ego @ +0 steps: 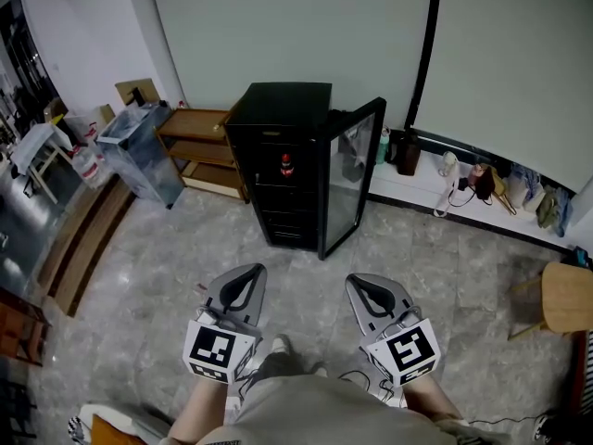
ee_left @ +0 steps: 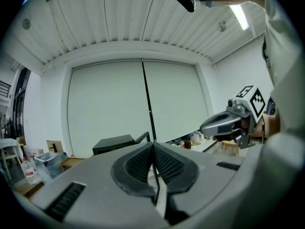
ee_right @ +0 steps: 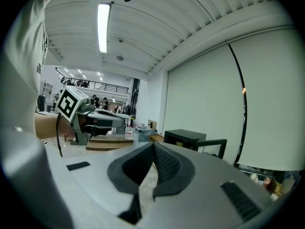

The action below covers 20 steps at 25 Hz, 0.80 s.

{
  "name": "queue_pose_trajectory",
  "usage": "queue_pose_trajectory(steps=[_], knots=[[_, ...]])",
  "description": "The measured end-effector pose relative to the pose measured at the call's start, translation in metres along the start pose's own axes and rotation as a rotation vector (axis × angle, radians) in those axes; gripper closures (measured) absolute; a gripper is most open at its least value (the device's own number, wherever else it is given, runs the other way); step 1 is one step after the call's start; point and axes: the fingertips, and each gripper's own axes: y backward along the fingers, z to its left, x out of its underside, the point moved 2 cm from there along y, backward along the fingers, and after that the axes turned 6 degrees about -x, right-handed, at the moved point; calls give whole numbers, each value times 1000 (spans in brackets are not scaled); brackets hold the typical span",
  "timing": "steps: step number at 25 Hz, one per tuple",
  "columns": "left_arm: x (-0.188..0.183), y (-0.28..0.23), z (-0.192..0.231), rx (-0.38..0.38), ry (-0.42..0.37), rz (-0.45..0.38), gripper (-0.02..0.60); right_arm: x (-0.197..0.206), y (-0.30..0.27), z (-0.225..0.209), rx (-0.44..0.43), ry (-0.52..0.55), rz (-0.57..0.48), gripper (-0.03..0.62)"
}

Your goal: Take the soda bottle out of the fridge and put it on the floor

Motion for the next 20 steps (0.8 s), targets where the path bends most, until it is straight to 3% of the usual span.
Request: queue_pose_trajectory(steps=[5,10,20], knots=[[5,-8,4,-14,-37,23,574,-2,-9,-6,6,2,-1,599],[-3,-27,6,27,-45,-7,574,7,-25,-16,12,9,27,599],[8,-88,58,45,-41,4,574,6,-98,-54,26,18,52,599]])
